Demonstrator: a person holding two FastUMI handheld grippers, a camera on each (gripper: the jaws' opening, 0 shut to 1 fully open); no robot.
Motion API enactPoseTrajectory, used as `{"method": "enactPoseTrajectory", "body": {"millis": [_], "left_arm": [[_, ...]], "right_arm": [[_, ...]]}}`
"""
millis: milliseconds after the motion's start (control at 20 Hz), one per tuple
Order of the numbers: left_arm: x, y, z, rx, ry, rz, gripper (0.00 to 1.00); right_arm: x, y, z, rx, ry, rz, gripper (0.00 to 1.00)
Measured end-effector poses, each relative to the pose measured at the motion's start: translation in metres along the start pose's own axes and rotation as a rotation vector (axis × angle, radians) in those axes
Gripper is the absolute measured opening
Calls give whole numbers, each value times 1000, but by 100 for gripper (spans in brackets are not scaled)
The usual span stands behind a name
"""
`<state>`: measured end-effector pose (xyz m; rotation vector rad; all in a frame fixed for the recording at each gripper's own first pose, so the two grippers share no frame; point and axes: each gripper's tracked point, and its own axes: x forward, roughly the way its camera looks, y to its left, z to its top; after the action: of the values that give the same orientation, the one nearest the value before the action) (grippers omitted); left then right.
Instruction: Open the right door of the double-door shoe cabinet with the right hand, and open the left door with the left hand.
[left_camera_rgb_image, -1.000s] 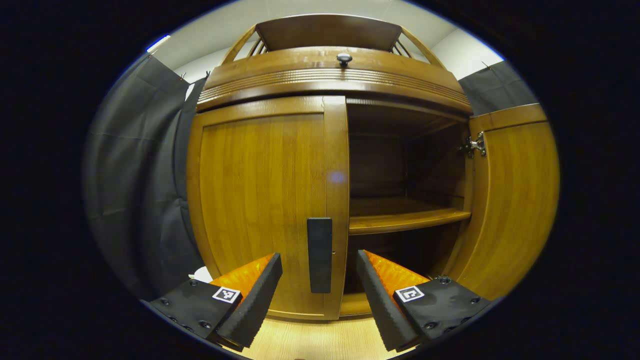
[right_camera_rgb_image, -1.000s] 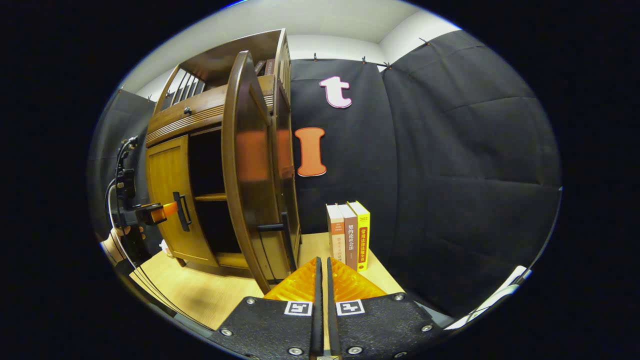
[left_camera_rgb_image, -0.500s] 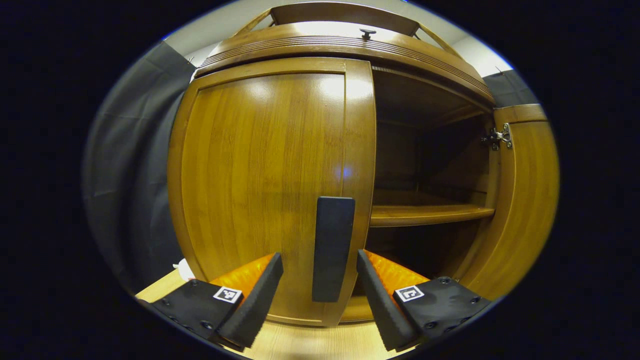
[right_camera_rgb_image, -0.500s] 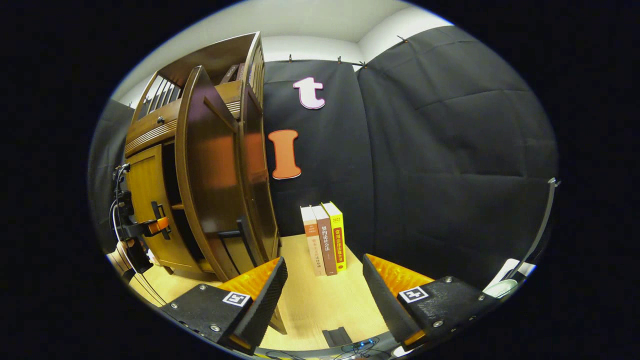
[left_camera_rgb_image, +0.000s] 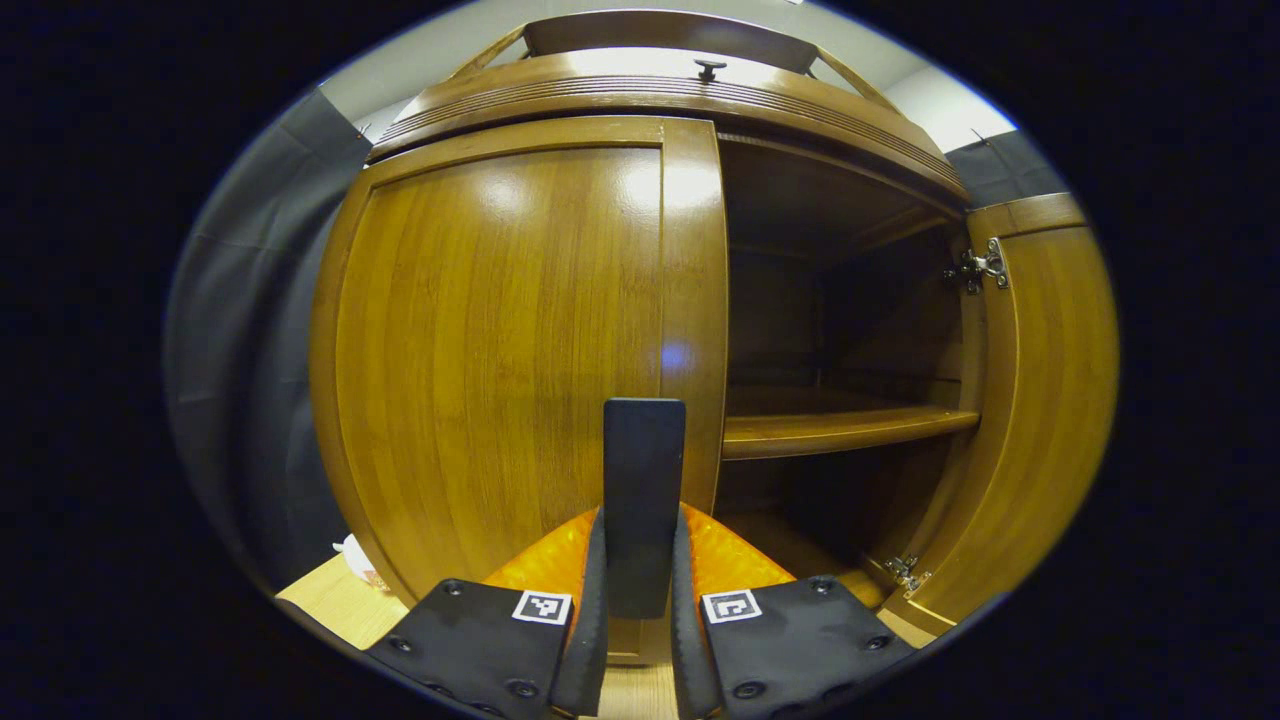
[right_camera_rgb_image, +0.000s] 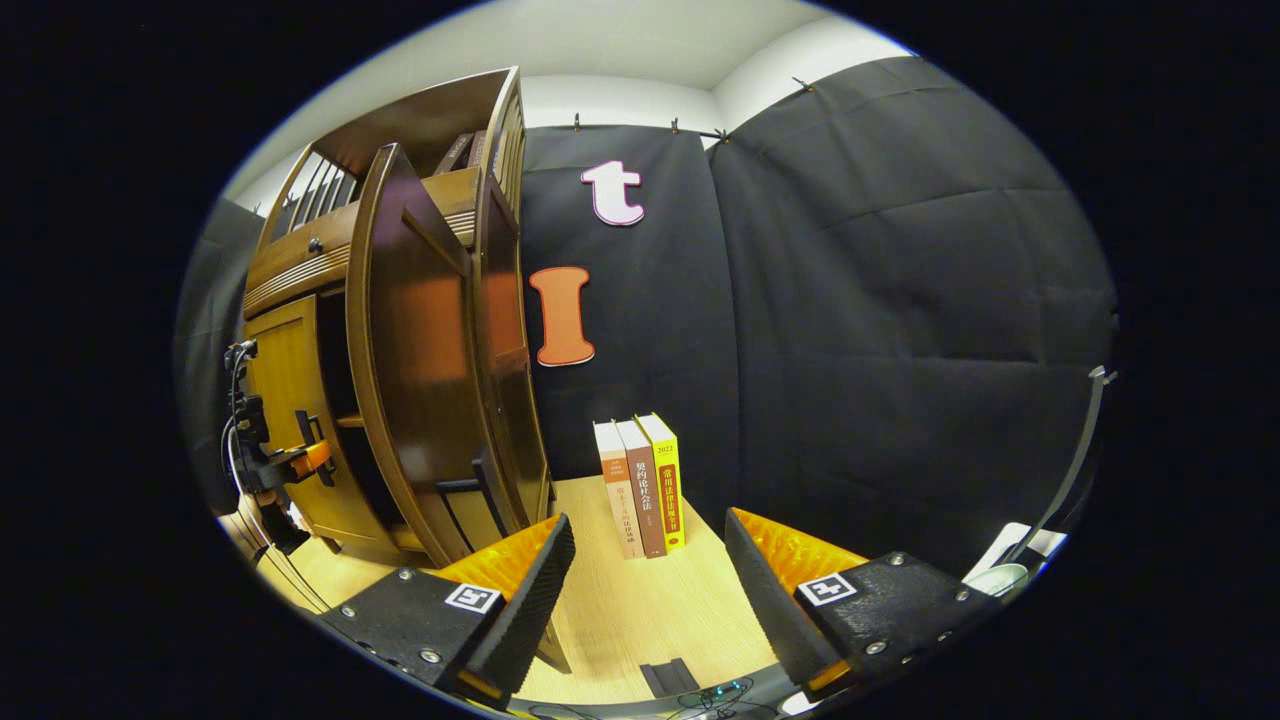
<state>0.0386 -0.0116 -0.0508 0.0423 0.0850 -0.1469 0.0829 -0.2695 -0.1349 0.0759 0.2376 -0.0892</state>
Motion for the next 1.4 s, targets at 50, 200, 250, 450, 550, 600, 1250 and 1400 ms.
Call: {"method": "enactPoseTrajectory", "body": {"millis": [50,200,250,450,550,600,1250,1400], "left_arm": [[-1,0,1,0,-2,6,28],[-7,2,1,11,-10,-5,21],[-8,0,0,10,-4,-19,26],[-20,-4,1,13,1,-74,23],[-26,-4,0,4,7,-92,21],[-29,-4,1,5,14,-102,21],[-75,18,-5,10,33,-127,21],[-80,19,-4,3,31,-136,21]], "right_arm": [[0,1,1,-5,-3,-1,93],[-7,8,8,-16,-20,-6,93],[-9,10,9,-20,-26,-8,93],[-23,22,19,-38,-46,-2,93],[-29,29,23,-46,-54,0,93],[-31,33,25,-50,-58,1,93],[-45,112,53,-59,-103,53,92],[-47,125,59,-47,-115,48,93]]}}
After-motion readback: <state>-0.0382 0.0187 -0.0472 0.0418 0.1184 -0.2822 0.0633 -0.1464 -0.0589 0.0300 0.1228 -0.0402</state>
